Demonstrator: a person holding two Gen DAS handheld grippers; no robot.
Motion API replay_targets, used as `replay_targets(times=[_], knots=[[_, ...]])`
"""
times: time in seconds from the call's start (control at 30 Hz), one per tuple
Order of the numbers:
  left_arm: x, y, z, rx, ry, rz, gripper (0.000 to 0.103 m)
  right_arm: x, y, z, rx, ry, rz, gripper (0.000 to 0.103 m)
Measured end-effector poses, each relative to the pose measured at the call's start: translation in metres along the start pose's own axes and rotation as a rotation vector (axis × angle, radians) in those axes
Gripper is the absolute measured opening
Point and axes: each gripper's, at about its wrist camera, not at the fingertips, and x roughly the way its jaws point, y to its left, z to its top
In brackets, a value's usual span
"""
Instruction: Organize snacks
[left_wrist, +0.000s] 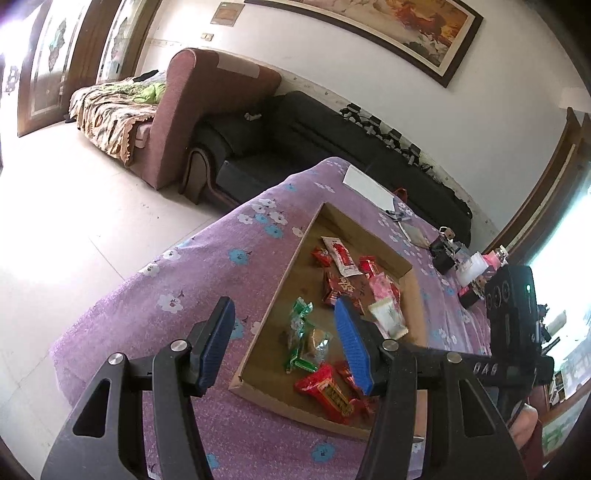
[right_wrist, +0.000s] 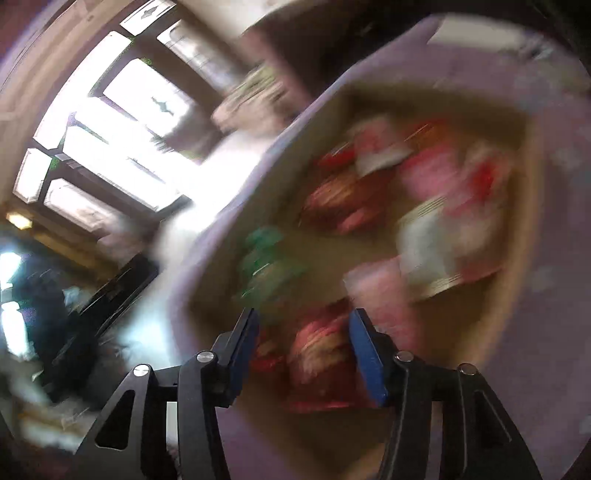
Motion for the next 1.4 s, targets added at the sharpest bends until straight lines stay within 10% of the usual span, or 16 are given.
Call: replay_targets(times=[0.23, 0.43, 0.53, 0.73, 1.4], knots=[[-0.002, -0.007, -0.001, 0.011, -0.002, 0.003, 0.055, 0.017, 0.025, -0.012, 0.035, 0.084, 0.31, 0.056], [-0.014, -0.032, -0.007, 0.14, -0.07, 0.083, 0.056, -0.004, 0.029, -0.02, -0.018, -0.062, 0.116, 0.057], [-0.029, -0.051, -0.012, 0.2, -0.214, 0.249, 0.088, -0.041, 0.02, -0.034, -0.051, -0.222, -0.038, 0.059], [-0.071, -0.087, -0.033, 0.269, -0.502, 0.312, 0.103, -0.098, 0.002, -0.082, -0.069, -0.384, -0.218, 0.067], [-0.034, -0.133, -0.069, 0.298, -0.184, 0.332, 0.103, -0.112, -0.004, -0.15, -0.15, -0.479, -0.417, 0.073]])
